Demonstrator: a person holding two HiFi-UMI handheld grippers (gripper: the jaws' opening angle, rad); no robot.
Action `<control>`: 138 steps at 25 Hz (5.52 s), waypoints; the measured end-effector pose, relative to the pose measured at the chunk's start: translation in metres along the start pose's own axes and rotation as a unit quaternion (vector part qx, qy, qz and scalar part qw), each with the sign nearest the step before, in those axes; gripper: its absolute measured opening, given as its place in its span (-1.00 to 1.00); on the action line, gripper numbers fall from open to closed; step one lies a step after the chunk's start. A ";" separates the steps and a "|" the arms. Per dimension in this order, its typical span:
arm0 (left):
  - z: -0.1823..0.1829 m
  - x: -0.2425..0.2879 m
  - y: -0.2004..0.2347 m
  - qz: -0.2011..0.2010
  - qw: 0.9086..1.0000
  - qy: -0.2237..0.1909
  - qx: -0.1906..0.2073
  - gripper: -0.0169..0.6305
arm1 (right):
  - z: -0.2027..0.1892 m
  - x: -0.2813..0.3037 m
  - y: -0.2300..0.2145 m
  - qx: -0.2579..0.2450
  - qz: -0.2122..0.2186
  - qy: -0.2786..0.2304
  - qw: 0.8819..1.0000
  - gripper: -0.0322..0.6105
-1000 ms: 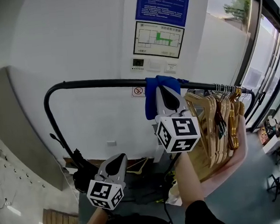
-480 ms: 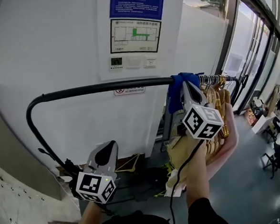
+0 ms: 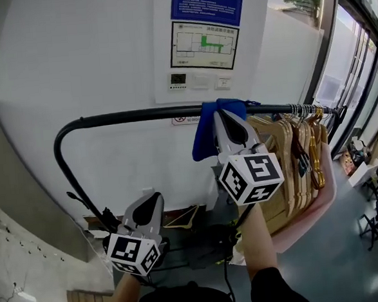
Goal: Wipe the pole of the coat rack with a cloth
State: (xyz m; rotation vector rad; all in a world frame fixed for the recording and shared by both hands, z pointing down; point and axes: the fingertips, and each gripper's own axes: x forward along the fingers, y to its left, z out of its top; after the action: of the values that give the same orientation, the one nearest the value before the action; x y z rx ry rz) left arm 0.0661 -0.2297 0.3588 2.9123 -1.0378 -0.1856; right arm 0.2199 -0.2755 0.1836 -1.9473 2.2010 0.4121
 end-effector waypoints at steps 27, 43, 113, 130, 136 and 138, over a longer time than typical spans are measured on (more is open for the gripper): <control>0.017 -0.074 0.071 0.077 0.997 -0.027 -0.016 -0.93 | 0.009 0.069 0.176 -0.041 0.105 -0.042 0.993 -0.89; 0.015 0.001 0.012 -0.012 1.000 -0.025 -0.010 -0.93 | 0.016 -0.018 -0.111 -0.025 -0.125 -0.023 0.992 -0.89; 0.022 -0.011 0.017 0.008 0.999 -0.031 -0.008 -0.93 | 0.017 -0.008 -0.090 0.018 -0.080 -0.022 0.996 -0.89; 0.076 -0.060 0.084 0.093 0.991 -0.059 0.080 -0.93 | 0.004 0.062 0.171 -0.044 0.125 -0.042 0.990 -0.89; 0.078 -0.081 0.099 0.115 0.989 -0.060 0.071 -0.93 | -0.004 0.080 0.244 -0.049 0.178 -0.031 0.982 -0.89; 0.079 -0.087 0.103 0.119 0.989 -0.060 0.068 -0.93 | -0.007 0.081 0.255 -0.052 0.185 -0.028 0.981 -0.89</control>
State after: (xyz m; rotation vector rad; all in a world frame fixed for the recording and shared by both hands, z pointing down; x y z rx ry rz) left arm -0.0751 -0.2542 0.2971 2.8901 -1.4616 -0.2951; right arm -0.0431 -0.3264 0.1888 -1.5425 2.5511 0.6351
